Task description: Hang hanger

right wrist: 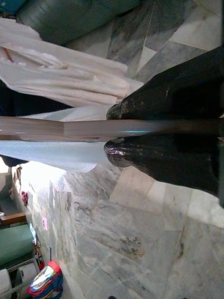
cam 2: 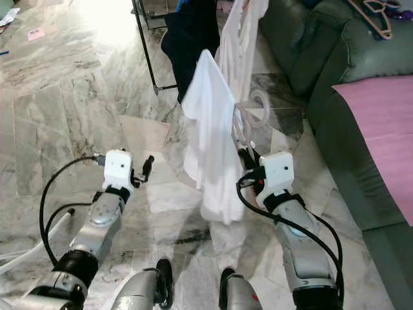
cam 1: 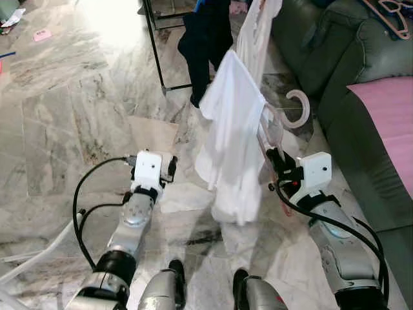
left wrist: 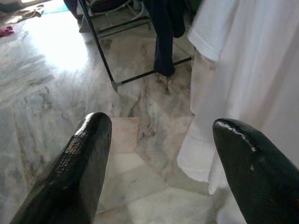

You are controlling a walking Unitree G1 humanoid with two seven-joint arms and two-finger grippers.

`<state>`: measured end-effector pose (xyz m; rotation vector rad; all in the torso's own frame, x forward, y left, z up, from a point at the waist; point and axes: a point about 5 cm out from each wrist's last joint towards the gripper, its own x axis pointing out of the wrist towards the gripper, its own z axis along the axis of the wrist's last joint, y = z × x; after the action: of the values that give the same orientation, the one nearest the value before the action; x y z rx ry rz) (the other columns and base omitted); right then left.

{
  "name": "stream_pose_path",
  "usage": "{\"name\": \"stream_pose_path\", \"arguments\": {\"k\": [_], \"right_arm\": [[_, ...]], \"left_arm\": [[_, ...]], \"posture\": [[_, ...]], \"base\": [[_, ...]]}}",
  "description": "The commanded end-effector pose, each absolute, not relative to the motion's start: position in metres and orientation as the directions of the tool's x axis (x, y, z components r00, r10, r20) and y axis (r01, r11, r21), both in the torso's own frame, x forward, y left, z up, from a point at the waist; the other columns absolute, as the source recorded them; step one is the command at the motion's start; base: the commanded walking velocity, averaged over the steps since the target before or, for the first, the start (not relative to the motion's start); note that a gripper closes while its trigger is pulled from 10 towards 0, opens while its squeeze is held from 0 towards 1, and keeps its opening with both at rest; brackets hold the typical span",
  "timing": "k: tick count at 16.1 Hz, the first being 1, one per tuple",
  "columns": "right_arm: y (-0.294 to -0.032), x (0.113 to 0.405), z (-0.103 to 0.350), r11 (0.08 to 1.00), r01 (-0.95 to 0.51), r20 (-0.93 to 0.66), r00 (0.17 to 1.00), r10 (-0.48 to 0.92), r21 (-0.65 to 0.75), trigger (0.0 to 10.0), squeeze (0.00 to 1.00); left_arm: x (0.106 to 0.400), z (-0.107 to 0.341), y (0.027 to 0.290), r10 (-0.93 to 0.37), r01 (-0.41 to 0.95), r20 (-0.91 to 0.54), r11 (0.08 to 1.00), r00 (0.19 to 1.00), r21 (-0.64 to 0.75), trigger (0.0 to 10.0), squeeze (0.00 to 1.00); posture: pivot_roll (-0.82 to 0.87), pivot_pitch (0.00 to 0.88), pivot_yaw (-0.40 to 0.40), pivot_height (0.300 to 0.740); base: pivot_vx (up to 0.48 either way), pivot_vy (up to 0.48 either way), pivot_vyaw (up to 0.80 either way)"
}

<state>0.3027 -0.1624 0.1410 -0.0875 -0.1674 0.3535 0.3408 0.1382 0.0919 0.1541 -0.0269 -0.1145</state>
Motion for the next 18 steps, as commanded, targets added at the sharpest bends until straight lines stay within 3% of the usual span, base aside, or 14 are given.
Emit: {"name": "stream_pose_path", "arguments": {"k": [1, 7, 13, 18], "right_arm": [[-0.157, 0.300, 0.145, 0.929, -0.347, 0.185, 0.912, 0.367, -0.131, 10.0, 0.00], [-0.150, 0.308, 0.145, 0.924, -0.356, 0.181, 0.908, 0.377, -0.140, 10.0, 0.00], [-0.157, 0.301, 0.147, 0.938, -0.302, 0.196, 0.923, 0.332, -0.168, 10.0, 0.00], [-0.147, 0.301, 0.143, 0.924, -0.336, 0.182, 0.912, 0.368, -0.183, 10.0, 0.00]], "left_arm": [[0.334, 0.080, 0.139, -0.096, 0.098, -0.023, 0.983, 0.995, 0.158, 10.0, 0.00], [0.343, 0.088, 0.119, -0.125, 0.126, -0.012, 0.984, 0.992, 0.124, 10.0, 0.00], [0.343, 0.092, 0.096, -0.193, 0.193, -0.007, 0.976, 0.981, 0.098, 10.0, 0.00], [0.345, 0.096, 0.102, -0.175, 0.172, 0.018, 0.980, 0.984, 0.104, 10.0, 0.00]], "posture": [[0.01, 0.192, 0.034, 0.740], [0.01, 0.105, 0.026, 0.740], [-0.06, 0.141, 0.064, 0.740], [-0.05, 0.137, 0.029, 0.740]], "base": [[0.000, 0.000, 0.00], [0.000, 0.000, 0.00], [0.000, 0.000, 0.00], [0.000, 0.000, 0.00]]}}
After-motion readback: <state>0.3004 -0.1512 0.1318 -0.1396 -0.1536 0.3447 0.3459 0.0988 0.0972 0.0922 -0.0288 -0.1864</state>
